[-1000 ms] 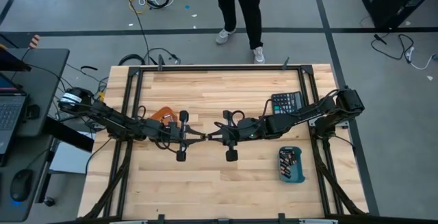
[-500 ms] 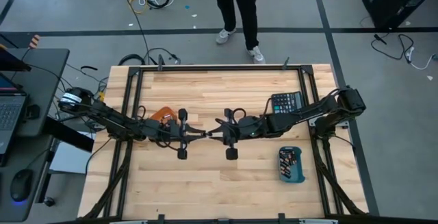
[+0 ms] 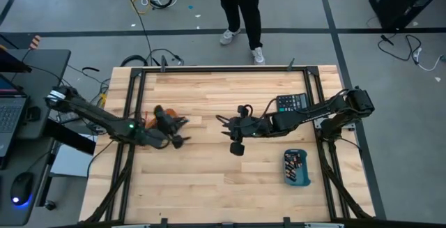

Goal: Sort batteries
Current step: Put the silver battery into the orange bin

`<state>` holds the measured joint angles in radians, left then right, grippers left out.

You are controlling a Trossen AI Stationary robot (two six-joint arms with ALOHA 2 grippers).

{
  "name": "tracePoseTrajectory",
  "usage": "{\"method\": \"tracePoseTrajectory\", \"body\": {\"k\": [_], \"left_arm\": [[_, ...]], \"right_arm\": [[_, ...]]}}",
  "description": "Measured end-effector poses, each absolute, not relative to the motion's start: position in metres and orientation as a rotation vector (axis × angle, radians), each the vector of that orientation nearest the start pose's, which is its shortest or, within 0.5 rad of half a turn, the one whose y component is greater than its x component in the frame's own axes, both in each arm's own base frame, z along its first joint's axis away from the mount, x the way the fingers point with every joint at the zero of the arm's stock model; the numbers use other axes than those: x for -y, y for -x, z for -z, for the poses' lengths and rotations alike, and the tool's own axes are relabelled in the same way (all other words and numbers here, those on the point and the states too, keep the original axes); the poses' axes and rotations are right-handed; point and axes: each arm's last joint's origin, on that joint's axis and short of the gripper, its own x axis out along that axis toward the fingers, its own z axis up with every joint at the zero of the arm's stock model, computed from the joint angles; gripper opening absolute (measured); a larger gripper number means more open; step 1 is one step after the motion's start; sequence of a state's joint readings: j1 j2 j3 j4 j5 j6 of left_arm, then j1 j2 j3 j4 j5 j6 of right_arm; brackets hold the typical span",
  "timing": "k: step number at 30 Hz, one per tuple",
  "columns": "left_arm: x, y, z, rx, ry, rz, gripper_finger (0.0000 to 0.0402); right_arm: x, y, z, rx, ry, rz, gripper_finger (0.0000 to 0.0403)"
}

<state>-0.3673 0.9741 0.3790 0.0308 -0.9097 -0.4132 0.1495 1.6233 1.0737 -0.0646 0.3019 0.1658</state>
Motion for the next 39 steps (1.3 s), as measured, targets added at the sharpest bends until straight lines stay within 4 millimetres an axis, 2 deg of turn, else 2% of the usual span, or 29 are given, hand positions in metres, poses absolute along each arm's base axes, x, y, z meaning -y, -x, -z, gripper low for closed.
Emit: {"method": "tracePoseTrajectory", "body": {"k": [6,11,17,22,30,35,39], "left_arm": [[0.032,-0.141,-0.190,-0.510,0.316,-0.649,0.0019],[0.030,-0.130,-0.184,-0.625,0.402,-0.662,0.0051],[0.027,-0.121,-0.178,-0.699,0.389,-0.734,0.0111],[0.026,-0.121,-0.178,-0.699,0.357,-0.743,0.0137],[0.029,-0.131,-0.185,-0.633,0.224,-0.657,0.0142],[0.031,-0.136,-0.189,-0.627,0.124,-0.584,0.0142],[0.031,-0.136,-0.188,-0.647,0.109,-0.566,0.0142]], "right_arm": [[-0.040,-0.352,-0.236,-0.566,-0.025,0.206,0.0110],[-0.033,-0.353,-0.237,-0.553,-0.025,0.220,0.0110],[-0.015,-0.354,-0.237,-0.552,-0.059,0.271,0.0110],[0.002,-0.353,-0.234,-0.572,-0.166,0.342,0.0111],[0.035,-0.339,-0.220,-0.709,-0.369,0.533,0.0110],[0.041,-0.335,-0.217,-0.738,-0.451,0.573,0.0109],[0.041,-0.333,-0.215,-0.757,-0.475,0.587,0.0109]]}}
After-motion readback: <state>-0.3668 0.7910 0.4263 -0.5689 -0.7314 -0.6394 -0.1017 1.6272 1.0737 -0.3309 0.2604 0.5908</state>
